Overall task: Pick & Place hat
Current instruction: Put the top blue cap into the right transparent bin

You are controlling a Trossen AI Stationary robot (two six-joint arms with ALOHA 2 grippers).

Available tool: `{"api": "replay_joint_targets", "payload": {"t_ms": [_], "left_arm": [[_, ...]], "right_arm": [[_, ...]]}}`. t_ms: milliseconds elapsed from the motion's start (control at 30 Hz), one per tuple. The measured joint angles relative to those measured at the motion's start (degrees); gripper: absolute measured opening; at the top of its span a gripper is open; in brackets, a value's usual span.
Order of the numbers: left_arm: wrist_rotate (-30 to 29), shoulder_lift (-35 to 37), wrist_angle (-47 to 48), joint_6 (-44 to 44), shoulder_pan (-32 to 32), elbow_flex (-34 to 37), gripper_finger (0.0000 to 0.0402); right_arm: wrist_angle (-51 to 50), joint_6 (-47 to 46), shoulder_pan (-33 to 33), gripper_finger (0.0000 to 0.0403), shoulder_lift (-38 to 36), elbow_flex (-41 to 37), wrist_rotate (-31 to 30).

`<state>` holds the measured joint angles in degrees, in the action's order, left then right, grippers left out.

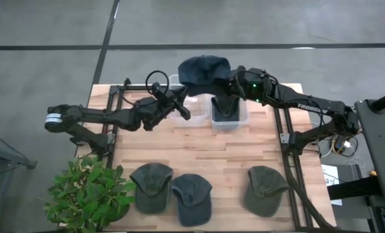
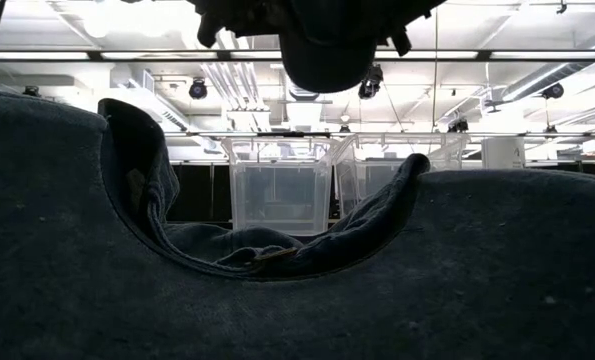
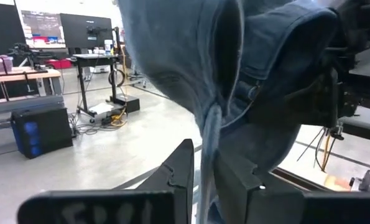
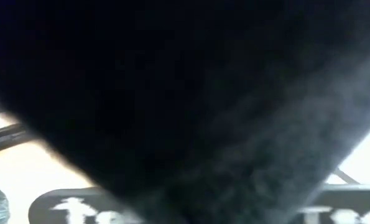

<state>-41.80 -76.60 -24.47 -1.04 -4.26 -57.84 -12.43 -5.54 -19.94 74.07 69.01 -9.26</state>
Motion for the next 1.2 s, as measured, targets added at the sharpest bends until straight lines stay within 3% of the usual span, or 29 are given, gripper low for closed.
{"api": "replay_joint_targets", "payload": {"t_ms": [267, 500, 667, 1000, 1200], "left_arm": [[-2.6, 2.6, 1.9, 6.9, 0.0, 0.0, 0.0054], [-6.6, 7.3, 14.5, 7.1, -0.1, 0.0, 0.0055], [-8.0, 11.0, 26.0, 0.5, -0.1, 0.0, 0.0055], [-12.9, 17.3, 48.3, -16.3, -0.1, 0.0, 0.0055], [-13.8, 19.8, 52.1, -21.3, -0.1, 1.4, 0.0055]], "right_arm": [[-9.6, -13.8, -6.0, 0.0012, -0.8, -0.2, 0.9], [-21.4, -22.6, -15.0, 0.0012, -0.8, -0.3, 11.9], [-24.1, -24.4, -18.6, 0.0012, -0.8, -0.5, 14.7], [-30.3, -29.5, -18.6, 0.0012, -0.8, -3.0, 15.5], [-31.0, -32.7, -18.1, 0.0012, -0.8, -4.6, 15.7]]}}
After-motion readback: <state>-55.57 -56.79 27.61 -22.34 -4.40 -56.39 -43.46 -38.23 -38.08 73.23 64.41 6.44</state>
